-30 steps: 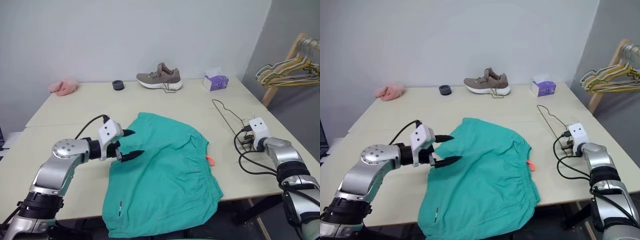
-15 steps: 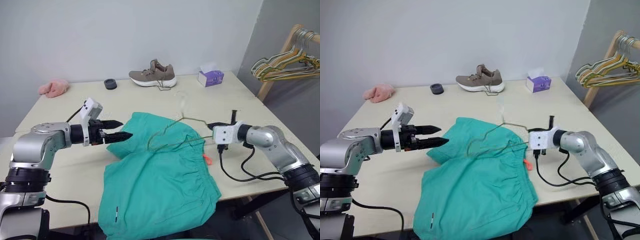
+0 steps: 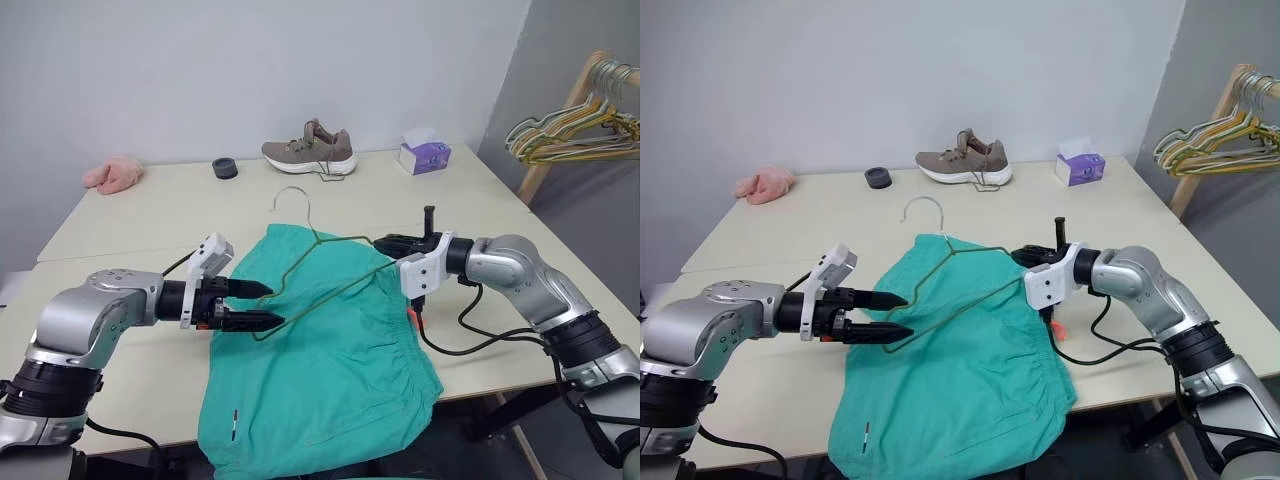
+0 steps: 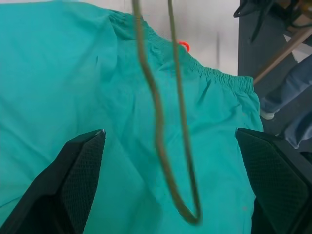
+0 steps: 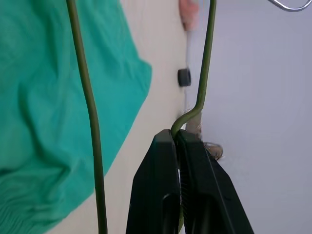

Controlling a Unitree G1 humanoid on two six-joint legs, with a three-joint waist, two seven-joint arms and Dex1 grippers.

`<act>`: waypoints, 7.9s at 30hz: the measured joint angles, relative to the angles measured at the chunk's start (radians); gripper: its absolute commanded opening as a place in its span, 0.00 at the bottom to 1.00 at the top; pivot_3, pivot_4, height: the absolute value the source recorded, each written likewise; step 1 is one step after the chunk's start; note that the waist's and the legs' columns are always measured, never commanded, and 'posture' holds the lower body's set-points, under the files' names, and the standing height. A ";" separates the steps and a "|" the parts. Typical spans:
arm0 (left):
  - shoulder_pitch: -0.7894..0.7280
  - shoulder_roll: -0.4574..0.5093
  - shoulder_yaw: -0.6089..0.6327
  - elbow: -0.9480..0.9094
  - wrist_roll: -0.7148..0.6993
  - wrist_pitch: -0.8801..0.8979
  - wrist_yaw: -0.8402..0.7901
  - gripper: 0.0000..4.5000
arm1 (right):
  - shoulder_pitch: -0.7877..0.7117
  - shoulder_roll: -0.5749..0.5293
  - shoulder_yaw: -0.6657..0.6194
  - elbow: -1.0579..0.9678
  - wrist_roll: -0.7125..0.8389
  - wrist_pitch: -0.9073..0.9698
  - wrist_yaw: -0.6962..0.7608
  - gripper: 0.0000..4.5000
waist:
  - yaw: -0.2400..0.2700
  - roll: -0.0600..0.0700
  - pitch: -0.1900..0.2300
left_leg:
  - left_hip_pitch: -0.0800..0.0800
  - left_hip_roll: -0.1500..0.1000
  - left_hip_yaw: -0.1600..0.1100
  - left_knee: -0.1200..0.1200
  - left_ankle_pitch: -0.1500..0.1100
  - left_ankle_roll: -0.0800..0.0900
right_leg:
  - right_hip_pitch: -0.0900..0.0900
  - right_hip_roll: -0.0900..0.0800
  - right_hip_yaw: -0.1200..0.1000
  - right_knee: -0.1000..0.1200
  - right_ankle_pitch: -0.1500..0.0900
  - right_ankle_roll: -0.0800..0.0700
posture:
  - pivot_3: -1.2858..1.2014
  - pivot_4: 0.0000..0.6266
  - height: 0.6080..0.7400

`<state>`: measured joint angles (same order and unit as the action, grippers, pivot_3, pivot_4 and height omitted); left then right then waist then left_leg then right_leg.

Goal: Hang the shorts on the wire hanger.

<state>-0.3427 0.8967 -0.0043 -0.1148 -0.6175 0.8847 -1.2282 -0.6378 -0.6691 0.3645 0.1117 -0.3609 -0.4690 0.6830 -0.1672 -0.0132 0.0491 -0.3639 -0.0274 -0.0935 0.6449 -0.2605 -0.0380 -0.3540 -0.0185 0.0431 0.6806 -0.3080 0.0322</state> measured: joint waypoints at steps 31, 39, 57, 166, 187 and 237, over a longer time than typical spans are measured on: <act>0.065 -0.002 0.006 -0.063 -0.010 -0.022 0.045 0.00 | 0.099 -0.018 -0.044 -0.118 0.139 0.087 0.132 0.66 | 0.002 0.000 0.000 | 0.000 0.000 -0.001 0.000 0.000 0.000 | 0.000 0.000 0.000 0.000 0.000 0.000 | 0.45 0.00 1.00; 0.054 0.010 -0.039 -0.052 0.145 -0.251 0.052 0.00 | 0.204 -0.149 -0.148 -0.344 0.498 0.645 0.362 0.99 | 0.017 0.001 0.000 | 0.001 0.000 -0.001 0.000 0.000 0.000 | 0.001 0.000 -0.001 0.000 0.000 0.000 | 0.44 0.00 1.00; 0.032 0.049 -0.119 -0.047 0.323 -0.537 -0.070 0.00 | 0.079 -0.154 0.041 -0.440 0.605 1.155 0.455 0.99 | 0.019 0.002 0.001 | 0.000 0.000 0.000 0.000 0.000 0.000 | 0.000 0.000 -0.001 -0.001 -0.001 -0.001 | 0.45 0.00 1.00; 0.134 -0.050 0.010 0.084 0.228 -0.422 0.039 0.95 | 0.808 -0.420 -0.480 -0.413 0.984 1.639 0.345 0.00 | -0.026 -0.005 0.004 | 0.001 0.002 0.005 0.000 0.000 0.000 | 0.001 0.001 0.002 -0.002 0.000 0.001 | 0.42 0.00 1.00; 0.134 -0.061 0.011 0.084 0.236 -0.438 0.070 0.95 | 0.569 -0.325 -0.300 -0.381 1.013 1.717 0.293 0.00 | -0.027 -0.004 0.004 | 0.001 0.002 0.005 0.000 0.000 0.000 | 0.000 0.001 0.002 -0.001 0.000 0.001 | 0.43 0.00 1.00; -0.159 -0.118 -0.125 0.191 0.366 -0.692 -0.054 0.98 | 0.232 -0.287 0.042 -0.554 0.498 1.174 0.194 0.00 | -0.031 -0.004 0.004 | -0.001 0.002 0.002 0.000 0.000 0.000 | -0.001 0.000 0.000 -0.002 0.000 0.001 | 0.42 0.00 1.00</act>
<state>-0.5015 0.7783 -0.1290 0.0765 -0.2510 0.1928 -1.2819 -0.4055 -0.9565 0.4070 -0.4424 0.1368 0.7050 0.8768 -0.1984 -0.0169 0.0533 -0.3648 -0.0257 -0.0911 0.6447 -0.2609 -0.0380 -0.3553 -0.0182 0.0436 0.6790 -0.3083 0.0334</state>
